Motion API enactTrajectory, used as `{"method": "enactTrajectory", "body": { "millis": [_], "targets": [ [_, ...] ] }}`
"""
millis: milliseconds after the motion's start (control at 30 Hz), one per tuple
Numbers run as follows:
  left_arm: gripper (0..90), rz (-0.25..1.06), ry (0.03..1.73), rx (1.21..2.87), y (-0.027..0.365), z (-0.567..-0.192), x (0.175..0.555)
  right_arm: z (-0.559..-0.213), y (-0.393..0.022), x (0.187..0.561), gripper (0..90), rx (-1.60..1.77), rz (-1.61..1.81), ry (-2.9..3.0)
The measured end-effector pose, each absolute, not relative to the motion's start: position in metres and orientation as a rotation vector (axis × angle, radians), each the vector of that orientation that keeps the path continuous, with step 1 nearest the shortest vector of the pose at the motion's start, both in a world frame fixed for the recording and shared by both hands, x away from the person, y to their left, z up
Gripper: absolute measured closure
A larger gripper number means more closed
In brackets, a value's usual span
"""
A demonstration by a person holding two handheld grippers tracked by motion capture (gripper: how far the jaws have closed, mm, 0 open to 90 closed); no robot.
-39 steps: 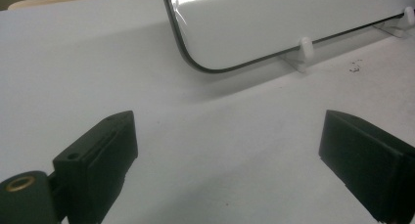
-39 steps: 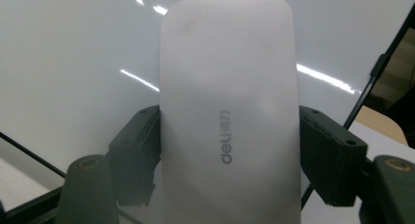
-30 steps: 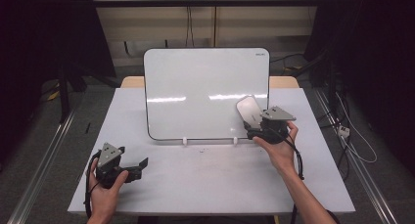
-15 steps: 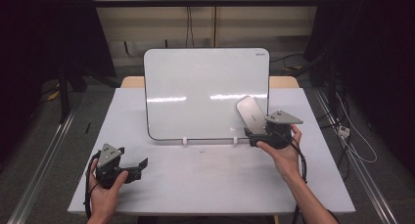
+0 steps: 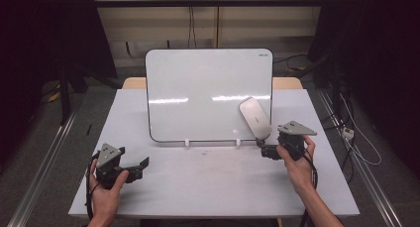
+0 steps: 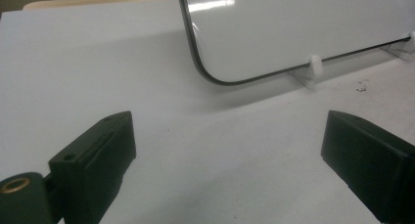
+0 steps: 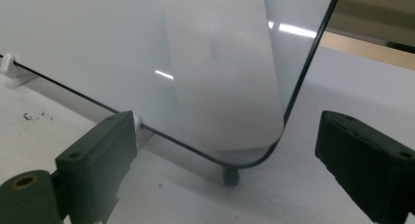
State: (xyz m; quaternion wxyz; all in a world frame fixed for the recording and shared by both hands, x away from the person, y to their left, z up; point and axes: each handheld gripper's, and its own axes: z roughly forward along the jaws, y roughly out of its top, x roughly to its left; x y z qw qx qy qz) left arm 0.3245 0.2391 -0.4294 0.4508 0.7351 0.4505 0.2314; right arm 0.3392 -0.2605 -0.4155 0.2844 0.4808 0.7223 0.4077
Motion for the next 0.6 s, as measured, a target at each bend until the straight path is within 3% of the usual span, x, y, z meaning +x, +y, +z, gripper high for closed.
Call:
{"method": "enactTrajectory", "body": {
  "millis": [600],
  "targets": [
    [5.9,0.57,1.129,1.779,0.239,-0.429,0.325,-0.433,-0.289,0.309,8.8,1.344,1.095,1.862]
  ]
}}
